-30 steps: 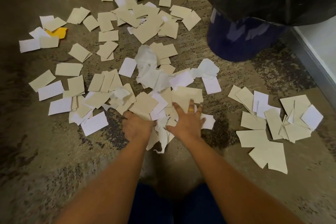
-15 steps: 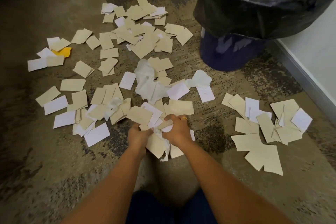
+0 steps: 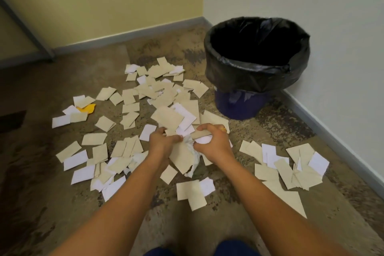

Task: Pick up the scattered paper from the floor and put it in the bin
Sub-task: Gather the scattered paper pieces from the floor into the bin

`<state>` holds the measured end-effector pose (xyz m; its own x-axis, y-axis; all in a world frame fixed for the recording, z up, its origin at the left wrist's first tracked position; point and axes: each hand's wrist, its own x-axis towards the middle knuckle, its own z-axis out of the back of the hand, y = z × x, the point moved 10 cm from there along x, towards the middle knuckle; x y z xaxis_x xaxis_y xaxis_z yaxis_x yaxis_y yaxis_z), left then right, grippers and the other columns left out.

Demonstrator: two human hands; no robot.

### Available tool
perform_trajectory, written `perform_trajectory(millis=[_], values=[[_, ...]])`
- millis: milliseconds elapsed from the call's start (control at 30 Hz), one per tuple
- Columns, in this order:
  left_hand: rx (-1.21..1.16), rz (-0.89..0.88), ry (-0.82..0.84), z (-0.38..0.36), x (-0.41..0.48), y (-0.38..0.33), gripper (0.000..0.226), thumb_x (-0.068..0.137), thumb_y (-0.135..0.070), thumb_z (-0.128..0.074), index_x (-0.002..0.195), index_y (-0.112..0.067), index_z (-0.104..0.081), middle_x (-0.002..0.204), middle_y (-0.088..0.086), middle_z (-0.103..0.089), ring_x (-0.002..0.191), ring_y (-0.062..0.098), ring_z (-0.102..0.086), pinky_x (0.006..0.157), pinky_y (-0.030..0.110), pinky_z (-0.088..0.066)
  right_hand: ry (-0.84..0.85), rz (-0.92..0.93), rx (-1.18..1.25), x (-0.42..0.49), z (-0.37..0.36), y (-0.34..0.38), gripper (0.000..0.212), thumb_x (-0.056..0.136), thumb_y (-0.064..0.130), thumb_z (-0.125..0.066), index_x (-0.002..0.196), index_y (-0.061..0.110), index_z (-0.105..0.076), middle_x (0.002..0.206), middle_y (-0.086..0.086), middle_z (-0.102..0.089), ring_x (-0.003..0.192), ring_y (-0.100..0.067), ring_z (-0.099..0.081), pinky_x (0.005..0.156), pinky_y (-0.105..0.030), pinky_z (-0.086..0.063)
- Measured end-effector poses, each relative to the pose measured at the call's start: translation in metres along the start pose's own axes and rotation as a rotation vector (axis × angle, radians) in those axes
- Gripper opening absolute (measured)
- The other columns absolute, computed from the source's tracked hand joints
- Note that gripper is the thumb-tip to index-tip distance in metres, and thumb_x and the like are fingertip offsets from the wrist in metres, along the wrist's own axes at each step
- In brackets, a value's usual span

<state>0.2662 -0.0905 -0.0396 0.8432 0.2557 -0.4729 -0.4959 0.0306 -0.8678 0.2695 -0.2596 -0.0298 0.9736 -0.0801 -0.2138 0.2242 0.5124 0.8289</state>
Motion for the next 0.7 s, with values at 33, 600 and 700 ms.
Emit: perform_trajectory(millis=[33, 600, 700], values=[[0.006, -0.026, 0.005, -0.003, -0.003, -0.015, 0.038, 0.075, 0.000, -0.073, 0.110, -0.004, -0.057, 0.107, 0.019, -0.064, 0.090, 0.033, -0.061, 0.084, 0.046, -0.052, -0.033, 0.028, 0.013, 0.000, 0.012, 0.010, 0.038, 0.076, 0.015, -0.071, 0.110, 0.026, -0.059, 0.126, -0.002, -0.038, 0.101, -0.010, -0.040, 0.077, -0.013, -0.031], [-0.015, -0.266, 0.172, -0.148, 0.019, -0.221, 0.038, 0.082, -0.006, -0.068, 0.118, -0.002, -0.054, 0.118, 0.017, -0.062, 0.104, 0.036, -0.061, 0.090, 0.052, -0.051, -0.405, 0.192, -0.077, 0.092, 0.213, 0.100, 0.045, 0.077, 0.024, -0.072, 0.119, 0.022, -0.055, 0.129, -0.007, -0.035, 0.111, -0.021, -0.048, 0.084, -0.018, -0.032], [-0.083, -0.179, 0.228, -0.171, 0.036, -0.214, 0.038, 0.087, -0.006, -0.063, 0.122, 0.001, -0.052, 0.115, 0.018, -0.062, 0.104, 0.034, -0.061, 0.093, 0.047, -0.050, -0.396, 0.093, -0.096, 0.115, 0.221, 0.083, 0.044, 0.080, 0.025, -0.068, 0.122, 0.021, -0.054, 0.133, -0.010, -0.035, 0.112, -0.027, -0.049, 0.086, -0.023, -0.037]])
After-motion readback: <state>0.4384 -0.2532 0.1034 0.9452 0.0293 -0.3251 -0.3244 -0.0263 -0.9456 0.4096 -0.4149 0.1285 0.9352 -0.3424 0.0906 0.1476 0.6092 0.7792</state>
